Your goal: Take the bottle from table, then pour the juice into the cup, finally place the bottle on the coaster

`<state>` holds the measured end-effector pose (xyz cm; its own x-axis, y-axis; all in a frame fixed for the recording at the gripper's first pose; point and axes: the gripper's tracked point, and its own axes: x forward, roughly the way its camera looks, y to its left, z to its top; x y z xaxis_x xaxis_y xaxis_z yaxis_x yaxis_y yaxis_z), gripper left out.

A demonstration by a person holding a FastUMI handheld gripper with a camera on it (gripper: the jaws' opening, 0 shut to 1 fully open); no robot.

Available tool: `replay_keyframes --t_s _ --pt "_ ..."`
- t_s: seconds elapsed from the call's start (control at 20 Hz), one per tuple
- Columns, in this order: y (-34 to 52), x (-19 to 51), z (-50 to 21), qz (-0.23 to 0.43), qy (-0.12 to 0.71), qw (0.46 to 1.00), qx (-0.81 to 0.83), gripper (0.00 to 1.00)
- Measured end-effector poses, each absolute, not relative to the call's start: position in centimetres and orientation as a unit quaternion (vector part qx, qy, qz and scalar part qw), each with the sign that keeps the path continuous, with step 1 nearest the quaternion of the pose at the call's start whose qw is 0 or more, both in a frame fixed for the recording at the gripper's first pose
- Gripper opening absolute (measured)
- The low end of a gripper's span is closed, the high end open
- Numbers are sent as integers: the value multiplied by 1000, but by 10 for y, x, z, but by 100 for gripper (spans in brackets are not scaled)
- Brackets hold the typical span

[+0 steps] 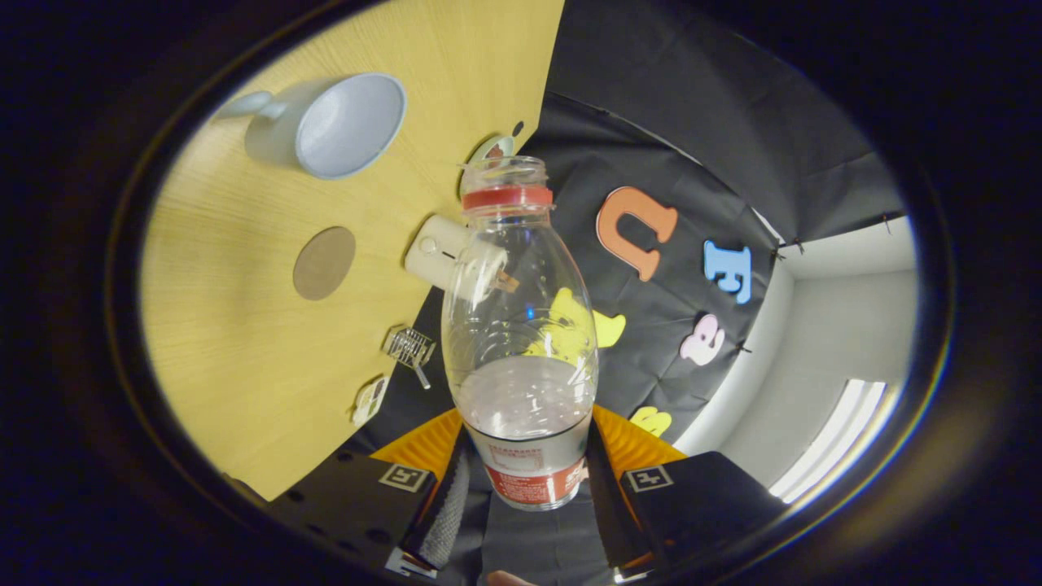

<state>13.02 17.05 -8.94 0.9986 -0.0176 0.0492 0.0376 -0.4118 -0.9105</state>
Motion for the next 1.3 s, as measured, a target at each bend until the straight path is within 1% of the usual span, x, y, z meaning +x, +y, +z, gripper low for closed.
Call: replay_keyframes --t_s 0.2,0.4,0.75,1.0,1.15,1.3 --pt "159 125 -104 -4 35 617 -786 73" --pt "152 116 -112 12 54 683 -729 73" --pt "140 99 -133 57 123 821 -555 74" --pt "137 98 -129 76 135 909 -387 74" --pt "133 105 -116 83 124 948 -283 74" --pt "140 124 -106 110 117 975 -153 74"
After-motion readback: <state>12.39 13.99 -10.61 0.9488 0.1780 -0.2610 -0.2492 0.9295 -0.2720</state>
